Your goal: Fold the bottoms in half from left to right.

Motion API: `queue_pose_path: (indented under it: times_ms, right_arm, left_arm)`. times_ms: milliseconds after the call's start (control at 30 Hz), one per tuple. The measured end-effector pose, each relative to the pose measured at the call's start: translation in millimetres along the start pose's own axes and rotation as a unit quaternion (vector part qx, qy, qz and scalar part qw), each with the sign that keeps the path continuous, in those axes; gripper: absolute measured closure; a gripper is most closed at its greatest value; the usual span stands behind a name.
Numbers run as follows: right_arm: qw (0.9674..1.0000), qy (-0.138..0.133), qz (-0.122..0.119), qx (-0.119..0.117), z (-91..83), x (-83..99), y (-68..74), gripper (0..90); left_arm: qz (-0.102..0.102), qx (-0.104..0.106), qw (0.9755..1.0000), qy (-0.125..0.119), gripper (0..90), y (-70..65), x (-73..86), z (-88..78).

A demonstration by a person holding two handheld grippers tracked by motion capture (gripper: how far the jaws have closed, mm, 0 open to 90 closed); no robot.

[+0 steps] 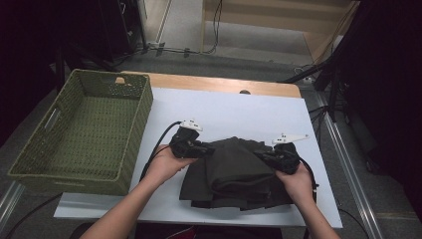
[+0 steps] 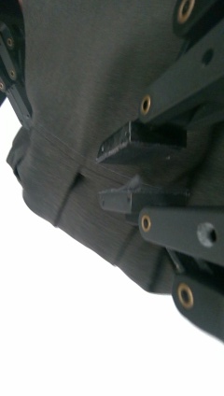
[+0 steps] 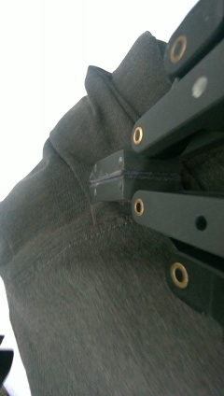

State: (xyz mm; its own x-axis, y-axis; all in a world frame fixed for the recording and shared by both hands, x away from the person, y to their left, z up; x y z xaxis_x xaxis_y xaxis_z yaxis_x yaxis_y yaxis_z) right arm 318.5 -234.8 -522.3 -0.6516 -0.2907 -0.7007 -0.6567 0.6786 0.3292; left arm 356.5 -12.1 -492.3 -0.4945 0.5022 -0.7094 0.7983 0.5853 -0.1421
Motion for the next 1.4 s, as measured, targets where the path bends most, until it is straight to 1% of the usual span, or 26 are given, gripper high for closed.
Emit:
queue_pose_path:
  times_ms: [67, 100, 233, 333, 367, 533, 700, 733, 867, 967, 1067, 1100, 1200, 1300, 1367, 1400]
  right_arm:
    - [1.0000, -0.003, -0.002, 0.000, -0.6, -0.1, 2.7, 87.3]
    - [1.0000, -0.003, -0.006, -0.001, -0.8, -0.2, 4.2, 87.3]
    - [1.0000, -0.003, -0.008, -0.001, -1.5, 0.6, 8.2, 87.3]
    - [0.9999, -0.006, -0.007, -0.004, -3.1, 2.0, 9.1, 87.3]
    - [0.9999, -0.007, -0.006, -0.005, -3.6, 2.5, 9.5, 87.3]
    - [0.9999, -0.007, -0.006, -0.007, -4.8, 5.3, 11.3, 87.3]
    - [1.0000, -0.005, -0.004, -0.006, -4.8, 7.3, 12.9, 87.3]
    - [1.0000, -0.005, -0.005, -0.007, -4.9, 7.6, 13.1, 87.3]
    - [1.0000, -0.002, -0.005, -0.007, -5.4, 10.2, 14.3, 87.3]
    - [0.9999, -0.001, -0.003, -0.011, -7.2, 11.7, 15.0, 86.8]
    - [0.9999, 0.004, -0.006, -0.013, -6.5, 15.8, 17.8, 86.8]
    - [0.9999, 0.006, -0.007, -0.014, -6.2, 17.2, 19.4, 86.8]
    - [0.9998, 0.009, -0.011, -0.013, -7.3, 19.5, 24.3, 86.8]
    - [0.9997, 0.013, -0.011, -0.017, -7.6, 23.4, 27.0, 86.8]
    - [0.9996, 0.017, -0.010, -0.020, -7.0, 27.0, 28.9, 86.8]
    - [0.9996, 0.018, -0.010, -0.019, -7.1, 27.9, 29.7, 86.8]
  left_arm:
    - [0.006, 0.003, 1.0000, 0.004, 85.3, -0.4, -3.3, 5.6]
    - [0.007, 0.005, 0.9999, 0.007, 86.6, -0.5, -4.8, 8.5]
    - [0.005, -0.001, 0.9999, 0.010, 86.6, 1.6, -10.7, 20.5]
    - [0.009, -0.005, 0.9999, 0.011, 86.5, 1.2, -13.1, 29.7]
    - [0.007, -0.003, 0.9999, 0.008, 86.5, 0.2, -14.2, 32.3]
    - [0.009, 0.001, 0.9999, 0.010, 86.5, -3.4, -15.0, 40.5]
    - [0.010, 0.006, 0.9998, 0.016, 86.6, -5.0, -12.8, 42.5]
    - [0.008, 0.007, 0.9998, 0.016, 86.6, -5.9, -12.1, 43.4]
    - [0.014, 0.013, 0.9996, 0.018, 88.1, -11.3, -5.6, 45.4]
    - [0.014, 0.017, 0.9996, 0.018, 89.1, -14.5, -2.4, 45.0]
    - [0.019, 0.018, 0.9995, 0.020, 90.0, -17.7, 1.7, 44.7]
    - [0.019, 0.018, 0.9994, 0.023, 90.0, -18.8, 3.5, 44.8]
    - [0.017, 0.024, 0.9994, 0.020, 90.0, -23.4, 7.7, 43.5]
    - [0.024, 0.022, 0.9993, 0.021, 90.0, -27.0, 10.8, 41.1]
    - [0.032, 0.019, 0.9991, 0.022, 90.0, -30.2, 13.6, 39.4]
    - [0.033, 0.019, 0.9991, 0.020, 90.0, -31.9, 14.3, 38.5]
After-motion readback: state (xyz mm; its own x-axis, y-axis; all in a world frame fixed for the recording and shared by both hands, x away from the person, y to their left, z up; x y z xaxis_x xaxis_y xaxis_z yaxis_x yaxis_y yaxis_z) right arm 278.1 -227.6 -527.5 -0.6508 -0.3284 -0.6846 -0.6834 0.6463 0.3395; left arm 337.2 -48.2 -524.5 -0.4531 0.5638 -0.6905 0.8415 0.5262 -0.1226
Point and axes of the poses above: each handheld gripper's, and its own axes: z roughly forward along the jaws, x roughly out of its underside, y roughly to its left, the point moved 7 cm from there along z, roughly forward along the jaws, and after that the axes turned 12 degrees about -x, right-handed, at the moved point
